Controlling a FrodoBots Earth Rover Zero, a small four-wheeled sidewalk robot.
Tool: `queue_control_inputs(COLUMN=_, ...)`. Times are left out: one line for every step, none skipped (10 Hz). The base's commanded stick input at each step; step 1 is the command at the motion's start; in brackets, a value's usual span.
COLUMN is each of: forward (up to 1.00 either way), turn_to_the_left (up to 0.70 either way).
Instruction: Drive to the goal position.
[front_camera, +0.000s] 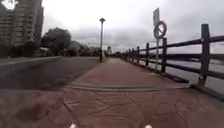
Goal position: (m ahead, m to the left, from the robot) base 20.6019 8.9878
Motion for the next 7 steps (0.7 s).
queue_control_inputs(forward=0.84, turn_to_the_left=0.00)
queue_control_inputs(forward=0.84, turn_to_the_left=0.00)
queue_control_inputs(forward=0.84, turn_to_the_left=-0.12)
queue_control_inputs(forward=0.84, turn_to_the_left=-0.33)
queue_control_inputs(forward=0.84, turn_to_the_left=-0.33)
queue_control_inputs(forward=0.84, turn_to_the_left=-0.33)
queue_control_inputs(forward=0.84, turn_to_the_left=-0.33)
